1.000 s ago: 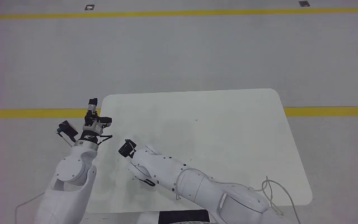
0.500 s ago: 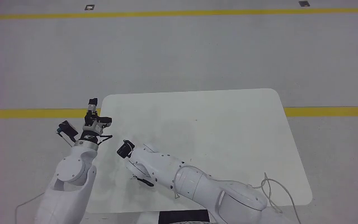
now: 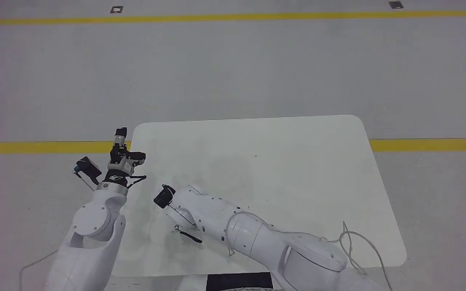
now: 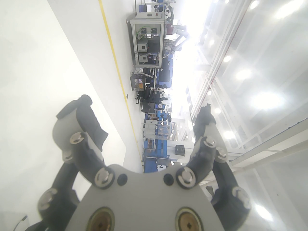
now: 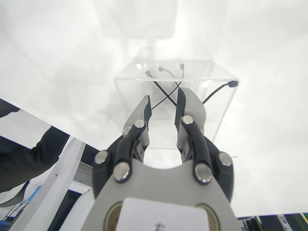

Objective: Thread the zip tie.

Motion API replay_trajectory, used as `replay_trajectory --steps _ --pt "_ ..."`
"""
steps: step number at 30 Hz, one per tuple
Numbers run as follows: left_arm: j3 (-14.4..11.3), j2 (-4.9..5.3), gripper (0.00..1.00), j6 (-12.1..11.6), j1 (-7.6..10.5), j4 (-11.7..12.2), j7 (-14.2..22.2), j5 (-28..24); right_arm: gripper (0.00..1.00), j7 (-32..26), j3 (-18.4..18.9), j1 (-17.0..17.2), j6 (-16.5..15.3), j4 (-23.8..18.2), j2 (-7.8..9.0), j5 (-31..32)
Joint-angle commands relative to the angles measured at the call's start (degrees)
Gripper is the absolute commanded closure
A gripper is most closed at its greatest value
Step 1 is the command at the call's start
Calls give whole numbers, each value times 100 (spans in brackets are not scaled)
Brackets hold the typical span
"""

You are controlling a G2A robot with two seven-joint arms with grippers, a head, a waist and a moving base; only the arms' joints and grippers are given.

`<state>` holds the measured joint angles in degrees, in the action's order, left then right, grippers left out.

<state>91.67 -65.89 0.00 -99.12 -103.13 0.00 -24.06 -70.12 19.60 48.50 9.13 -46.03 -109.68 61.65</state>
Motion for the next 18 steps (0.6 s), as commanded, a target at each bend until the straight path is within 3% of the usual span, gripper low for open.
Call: replay_trajectory --steps 1,6,11,18 --pt "0 0 0 0 0 0 0 0 75 5 -35 -28 14 64 -12 -60" --pt "0 0 0 0 0 0 0 0 77 8 -158 -106 103 169 -44 -184" --pt "0 0 0 0 0 0 0 0 100 23 -297 -183 236 233 -65 -330" --pt "0 0 0 0 0 0 0 0 100 57 -419 -277 386 235 -66 -487"
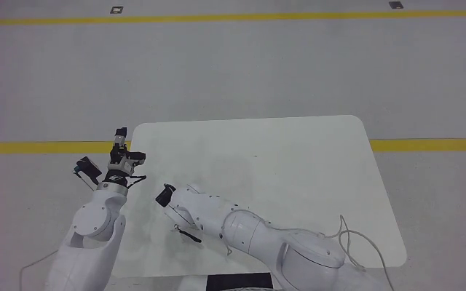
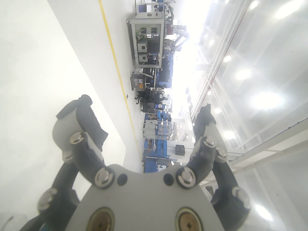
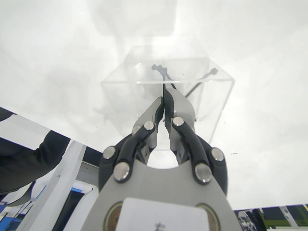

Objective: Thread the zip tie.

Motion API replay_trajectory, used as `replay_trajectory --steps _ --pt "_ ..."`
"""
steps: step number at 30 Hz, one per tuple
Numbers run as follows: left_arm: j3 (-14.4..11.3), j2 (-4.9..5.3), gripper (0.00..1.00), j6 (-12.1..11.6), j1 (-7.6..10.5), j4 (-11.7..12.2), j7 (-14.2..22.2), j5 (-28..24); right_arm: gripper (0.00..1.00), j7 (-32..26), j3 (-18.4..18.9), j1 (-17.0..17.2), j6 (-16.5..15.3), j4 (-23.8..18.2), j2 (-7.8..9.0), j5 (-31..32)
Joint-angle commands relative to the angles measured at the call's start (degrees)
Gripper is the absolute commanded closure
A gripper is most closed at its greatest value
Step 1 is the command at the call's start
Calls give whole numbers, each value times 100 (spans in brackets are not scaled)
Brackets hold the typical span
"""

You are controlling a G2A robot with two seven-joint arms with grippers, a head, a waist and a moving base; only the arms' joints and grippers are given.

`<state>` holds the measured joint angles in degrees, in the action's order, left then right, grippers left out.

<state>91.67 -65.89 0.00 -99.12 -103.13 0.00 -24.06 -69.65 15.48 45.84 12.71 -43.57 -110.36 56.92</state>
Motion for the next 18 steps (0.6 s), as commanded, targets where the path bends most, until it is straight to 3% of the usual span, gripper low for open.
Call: replay_trajectory --steps 1,9,18 --pt "0 0 0 0 0 0 0 0 100 14 -17 -19 52 -26 3 -23" --pt "0 0 0 0 0 0 0 0 100 -104 8 -18 309 -378 63 99" --pt "0 0 0 0 0 0 0 0 100 -566 285 209 527 -1245 380 631"
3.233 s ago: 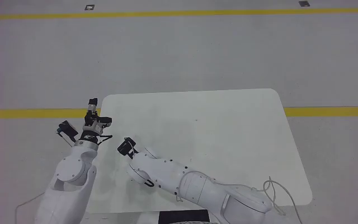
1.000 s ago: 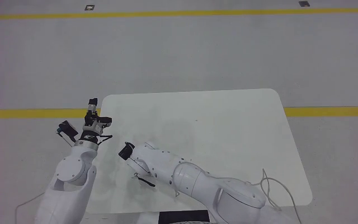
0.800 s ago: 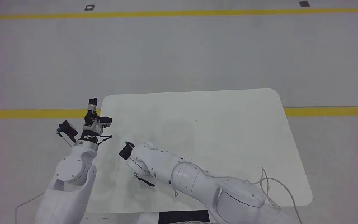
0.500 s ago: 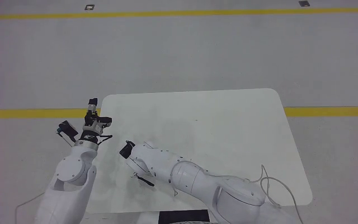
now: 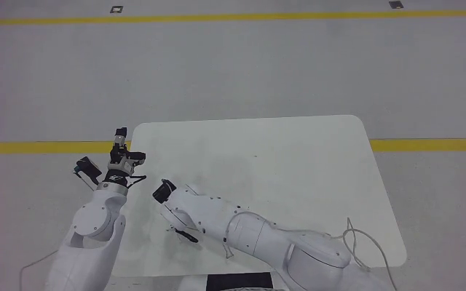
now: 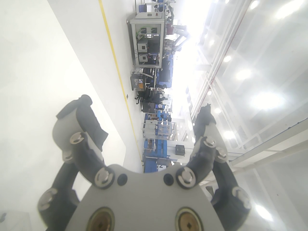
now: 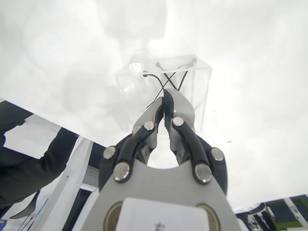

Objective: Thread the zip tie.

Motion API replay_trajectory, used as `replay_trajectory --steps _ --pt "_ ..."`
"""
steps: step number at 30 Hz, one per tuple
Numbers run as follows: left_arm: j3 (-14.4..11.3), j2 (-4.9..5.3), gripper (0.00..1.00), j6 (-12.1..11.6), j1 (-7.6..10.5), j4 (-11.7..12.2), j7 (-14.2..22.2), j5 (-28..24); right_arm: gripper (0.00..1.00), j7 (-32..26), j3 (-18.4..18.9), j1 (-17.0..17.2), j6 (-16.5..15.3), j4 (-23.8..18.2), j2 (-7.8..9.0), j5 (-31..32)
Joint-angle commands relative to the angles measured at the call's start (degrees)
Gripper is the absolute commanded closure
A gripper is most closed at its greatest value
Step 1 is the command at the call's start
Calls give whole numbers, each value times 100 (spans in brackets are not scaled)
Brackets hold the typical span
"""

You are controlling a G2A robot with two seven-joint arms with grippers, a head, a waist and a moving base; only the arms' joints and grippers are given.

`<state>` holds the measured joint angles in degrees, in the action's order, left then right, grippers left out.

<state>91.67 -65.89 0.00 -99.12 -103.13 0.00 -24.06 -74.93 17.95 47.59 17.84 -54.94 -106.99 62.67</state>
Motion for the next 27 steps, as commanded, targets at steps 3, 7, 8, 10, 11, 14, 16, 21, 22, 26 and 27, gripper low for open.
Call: replay_trajectory --steps 3,7,8,10,11,14,16,21,22,26,27 --pt "0 0 0 0 0 0 0 0 100 -148 198 194 43 -539 207 253" --pt "0 0 0 0 0 0 0 0 100 -223 517 493 -16 -1235 481 510" --pt "0 0 0 0 0 0 0 0 100 -208 663 626 -81 -1498 582 553" --pt "0 0 0 0 0 0 0 0 100 -181 937 857 -199 -1869 751 614" --pt "0 0 0 0 0 0 0 0 100 -146 1100 991 -275 -2065 836 611" --pt "0 0 0 0 0 0 0 0 100 17 1682 1489 -644 -2635 1114 546" --pt "0 0 0 0 0 0 0 0 100 162 2071 1830 -928 -2968 1274 436" --pt "0 0 0 0 0 0 0 0 100 529 2735 2421 -1593 -3437 1516 39" --pt "0 0 0 0 0 0 0 0 100 652 2879 2529 -1802 -3505 1561 -118" --pt "0 0 0 0 0 0 0 0 100 1010 3272 2798 -2564 -3607 1686 -718" --pt "0 0 0 0 0 0 0 0 100 1080 3356 2841 -2746 -3600 1713 -855"
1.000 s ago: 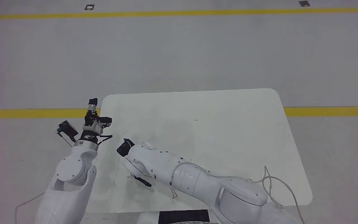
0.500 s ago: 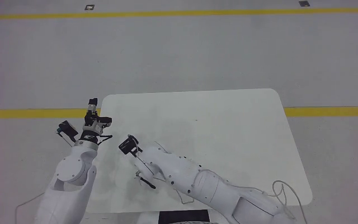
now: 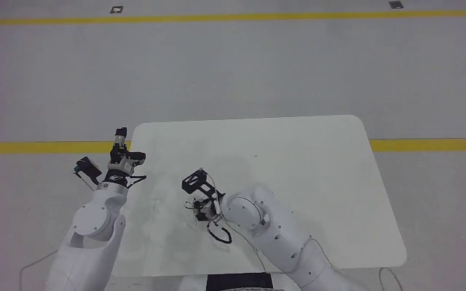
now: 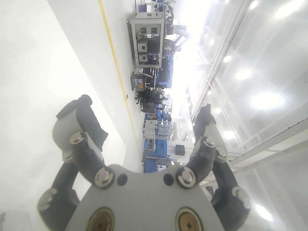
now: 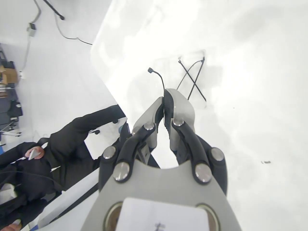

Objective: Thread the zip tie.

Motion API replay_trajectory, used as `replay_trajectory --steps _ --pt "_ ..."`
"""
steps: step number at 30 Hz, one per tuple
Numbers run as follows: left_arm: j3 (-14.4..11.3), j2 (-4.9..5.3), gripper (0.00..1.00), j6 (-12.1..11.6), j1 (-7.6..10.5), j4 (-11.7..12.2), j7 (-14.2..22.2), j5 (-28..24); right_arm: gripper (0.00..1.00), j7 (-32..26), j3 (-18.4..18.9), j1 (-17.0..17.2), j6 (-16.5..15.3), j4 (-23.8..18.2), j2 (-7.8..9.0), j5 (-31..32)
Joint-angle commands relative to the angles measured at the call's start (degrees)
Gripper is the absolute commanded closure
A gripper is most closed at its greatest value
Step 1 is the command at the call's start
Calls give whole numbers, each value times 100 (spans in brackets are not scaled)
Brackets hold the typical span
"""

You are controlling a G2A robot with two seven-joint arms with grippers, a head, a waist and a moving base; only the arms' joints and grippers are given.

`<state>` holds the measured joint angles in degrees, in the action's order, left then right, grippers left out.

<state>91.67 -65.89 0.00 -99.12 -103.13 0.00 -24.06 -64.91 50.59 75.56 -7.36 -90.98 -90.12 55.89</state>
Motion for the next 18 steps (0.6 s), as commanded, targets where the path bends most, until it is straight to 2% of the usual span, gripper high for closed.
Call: replay_trajectory --steps 1,5,6,15,18 --pt "0 0 0 0 0 0 0 0 100 154 171 86 -393 12 52 -321" --pt "0 0 0 0 0 0 0 0 100 418 458 195 -1149 155 147 -1015" --pt "0 0 0 0 0 0 0 0 100 476 484 190 -1212 181 171 -1277" --pt "0 0 0 0 0 0 0 0 100 916 124 -171 -1212 413 498 -2748" --pt "0 0 0 0 0 0 0 0 100 936 61 -227 -1212 435 537 -2876"
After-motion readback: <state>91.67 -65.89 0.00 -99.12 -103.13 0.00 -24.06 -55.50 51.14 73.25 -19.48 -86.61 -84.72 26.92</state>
